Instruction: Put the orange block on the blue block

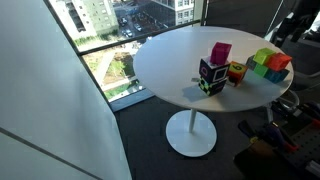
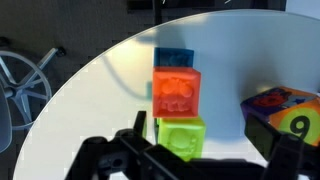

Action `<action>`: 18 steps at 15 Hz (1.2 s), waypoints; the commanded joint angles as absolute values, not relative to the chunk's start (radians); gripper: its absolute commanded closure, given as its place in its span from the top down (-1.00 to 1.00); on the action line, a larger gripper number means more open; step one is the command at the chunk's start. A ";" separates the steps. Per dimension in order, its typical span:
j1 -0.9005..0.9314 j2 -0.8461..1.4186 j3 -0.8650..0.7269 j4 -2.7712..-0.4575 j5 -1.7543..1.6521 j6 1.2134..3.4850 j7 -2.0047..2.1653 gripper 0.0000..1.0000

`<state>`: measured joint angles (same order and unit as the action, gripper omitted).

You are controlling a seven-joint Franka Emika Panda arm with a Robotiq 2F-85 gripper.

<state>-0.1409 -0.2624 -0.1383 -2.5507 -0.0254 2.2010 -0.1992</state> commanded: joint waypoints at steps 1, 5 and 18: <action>-0.139 -0.313 -0.133 -2.522 -0.076 2.102 -0.189 1.00; -0.133 -0.356 -0.126 -2.493 -0.102 1.989 -0.193 1.00; -0.123 -0.479 -0.087 -2.445 -0.119 1.795 -0.137 1.00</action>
